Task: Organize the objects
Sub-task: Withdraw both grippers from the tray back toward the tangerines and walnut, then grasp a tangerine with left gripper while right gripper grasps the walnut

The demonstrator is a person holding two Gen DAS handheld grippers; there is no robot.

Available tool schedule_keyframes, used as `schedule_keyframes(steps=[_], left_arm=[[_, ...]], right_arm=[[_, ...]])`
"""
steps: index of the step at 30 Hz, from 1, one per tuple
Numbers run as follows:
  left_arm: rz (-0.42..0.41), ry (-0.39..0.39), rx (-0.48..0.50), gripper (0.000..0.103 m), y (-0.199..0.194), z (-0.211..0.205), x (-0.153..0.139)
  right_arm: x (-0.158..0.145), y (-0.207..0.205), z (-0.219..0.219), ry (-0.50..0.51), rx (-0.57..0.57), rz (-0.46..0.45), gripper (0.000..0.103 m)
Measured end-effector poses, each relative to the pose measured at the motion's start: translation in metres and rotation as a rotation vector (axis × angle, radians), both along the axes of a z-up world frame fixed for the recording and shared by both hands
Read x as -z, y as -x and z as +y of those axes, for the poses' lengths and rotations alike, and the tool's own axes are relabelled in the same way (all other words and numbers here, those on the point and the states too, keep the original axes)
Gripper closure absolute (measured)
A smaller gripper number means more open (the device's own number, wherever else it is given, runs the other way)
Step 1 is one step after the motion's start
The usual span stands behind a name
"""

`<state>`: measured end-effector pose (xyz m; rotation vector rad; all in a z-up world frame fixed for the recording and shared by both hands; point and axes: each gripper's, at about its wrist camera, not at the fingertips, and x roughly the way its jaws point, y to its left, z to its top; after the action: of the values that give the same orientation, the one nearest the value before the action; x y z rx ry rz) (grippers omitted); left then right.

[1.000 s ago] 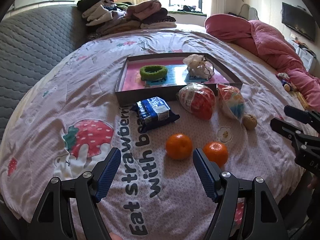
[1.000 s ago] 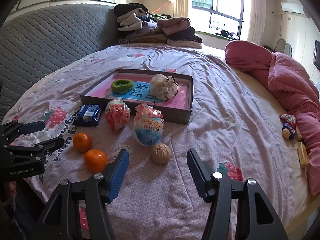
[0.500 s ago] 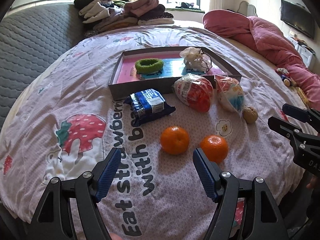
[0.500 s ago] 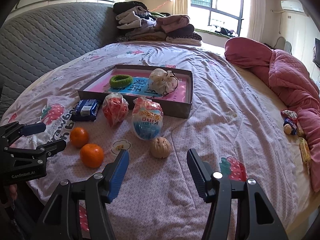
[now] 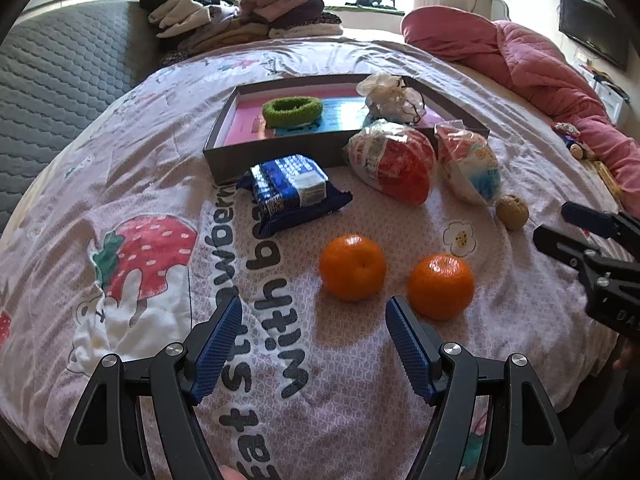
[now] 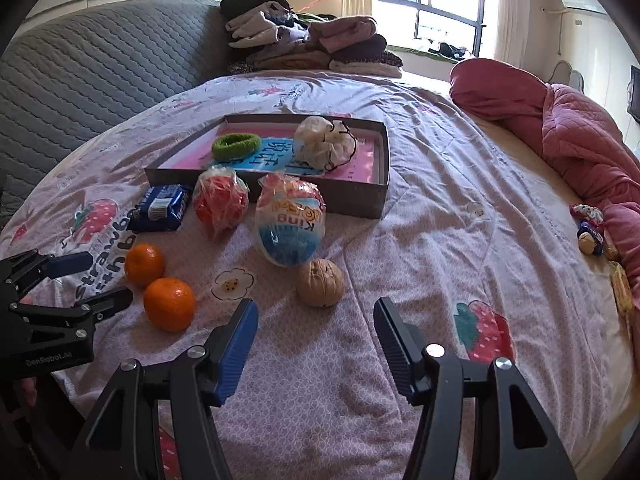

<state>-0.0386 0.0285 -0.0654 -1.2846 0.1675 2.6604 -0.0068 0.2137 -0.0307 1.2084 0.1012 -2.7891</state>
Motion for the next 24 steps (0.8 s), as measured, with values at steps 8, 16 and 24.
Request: schedule_keyframes(steps=[8,16,24], left_arm=[[-0.005,-0.011,0.006,0.028,0.011,0.001,0.002],[-0.007,-0.018,0.016,0.028,0.022,0.004,0.01],[0.003,-0.02,0.027,0.028,0.03,0.01,0.012]], right_arm=[[0.01,0.012,0.002,-0.007,0.003,-0.017,0.043],[0.014,0.024,0.006,0.006,0.014,-0.018,0.043],[0.024,0.037,0.008,0.001,0.012,-0.04,0.043]])
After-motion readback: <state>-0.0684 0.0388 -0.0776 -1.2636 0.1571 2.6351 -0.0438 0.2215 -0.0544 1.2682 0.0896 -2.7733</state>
